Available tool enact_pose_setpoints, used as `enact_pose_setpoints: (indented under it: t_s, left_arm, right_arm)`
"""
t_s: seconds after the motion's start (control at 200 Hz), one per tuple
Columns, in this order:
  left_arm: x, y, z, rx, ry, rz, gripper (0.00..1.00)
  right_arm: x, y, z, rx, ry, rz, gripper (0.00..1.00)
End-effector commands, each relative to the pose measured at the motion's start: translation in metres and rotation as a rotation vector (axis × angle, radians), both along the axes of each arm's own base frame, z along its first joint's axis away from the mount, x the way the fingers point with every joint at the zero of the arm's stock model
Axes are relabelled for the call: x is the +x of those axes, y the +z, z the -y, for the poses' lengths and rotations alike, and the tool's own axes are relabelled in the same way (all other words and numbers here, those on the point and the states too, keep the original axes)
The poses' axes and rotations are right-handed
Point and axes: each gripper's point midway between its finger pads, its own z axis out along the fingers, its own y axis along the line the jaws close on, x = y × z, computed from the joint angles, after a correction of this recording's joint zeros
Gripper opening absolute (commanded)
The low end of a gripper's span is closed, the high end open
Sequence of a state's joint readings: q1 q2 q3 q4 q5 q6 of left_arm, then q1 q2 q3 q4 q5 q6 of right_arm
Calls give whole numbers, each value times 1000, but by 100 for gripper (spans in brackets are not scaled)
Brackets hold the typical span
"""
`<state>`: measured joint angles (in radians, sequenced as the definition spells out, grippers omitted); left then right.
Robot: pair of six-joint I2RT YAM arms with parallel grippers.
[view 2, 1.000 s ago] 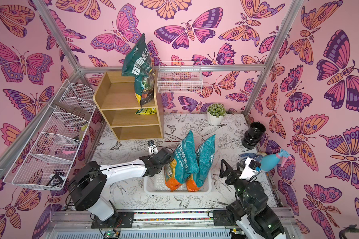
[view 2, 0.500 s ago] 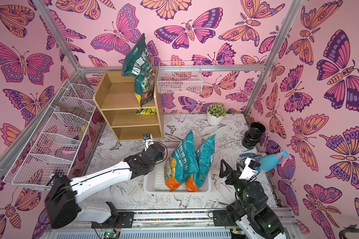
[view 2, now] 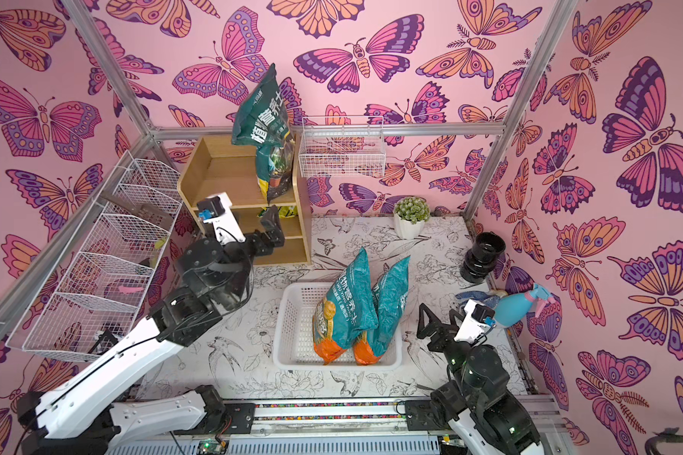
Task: Take down the fertilizer bag from the shelf
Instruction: Pick up the fertilizer bag from the shelf.
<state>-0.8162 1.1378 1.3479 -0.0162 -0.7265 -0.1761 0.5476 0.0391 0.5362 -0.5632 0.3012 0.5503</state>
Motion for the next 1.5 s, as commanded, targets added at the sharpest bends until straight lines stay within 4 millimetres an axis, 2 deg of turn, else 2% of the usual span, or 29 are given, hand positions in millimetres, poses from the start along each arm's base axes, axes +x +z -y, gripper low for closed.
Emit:
enact_pose_setpoints:
  t_s: [0.0,0.08,0.095,0.14,0.275,0.406,0.511,0.696,0.726,0.781,0.811,0.846,0.906,0.951,0.971,1.117,1.242,1.432,1.497]
  left_arm:
    - [17,23,11,140,-15,66,100]
    - [28,41,7,152,10,95,100]
    - [38,33,14,176,14,80,100]
    - [48,36,14,197,42,83,100]
    - [76,42,6,268,143,79,100]
    - [107,52,-6,268,199,85,100]
    - [126,63,-15,278,250,87,100]
    - [153,71,-24,354,312,75,100]
    - [156,72,-26,354,321,76,95]
    - [160,74,-28,340,322,78,79]
    - [160,76,-30,322,310,80,66]
    - [161,78,-32,292,298,74,45]
    - [159,83,-37,231,278,75,17]
    - [154,88,-38,203,262,86,3]
    - [152,90,-37,193,256,91,0]
    - [130,106,-49,113,253,120,0]
    - [101,123,-57,63,203,159,0]
    - [40,163,-78,-50,156,232,2]
    - [16,175,-79,-69,135,259,1]
  right_arm:
    - [1,1,-3,-1,16,17,99]
    - [2,-1,-4,-5,15,15,99]
    - [2,-1,-4,-6,14,15,99]
    - [2,-2,-4,-6,15,14,99]
    - [3,-2,-7,-5,26,16,99]
    - [4,-2,-8,-6,30,14,99]
    - [4,-3,-8,-7,28,14,99]
    - [7,-4,-11,-7,37,14,99]
    - [7,-4,-12,-9,40,12,99]
    - [8,-5,-13,-12,42,5,99]
    - [9,-6,-13,-16,43,2,99]
    - [10,-6,-14,-18,43,-1,99]
    - [10,-7,-14,-21,44,-4,99]
    - [10,-7,-15,-22,46,-6,99]
    - [10,-7,-15,-22,46,-5,99]
    - [9,-6,-14,-18,47,0,99]
    - [8,-6,-14,-15,47,3,99]
    - [8,-4,-12,-17,36,6,99]
    - [8,-2,-11,-14,35,8,99]
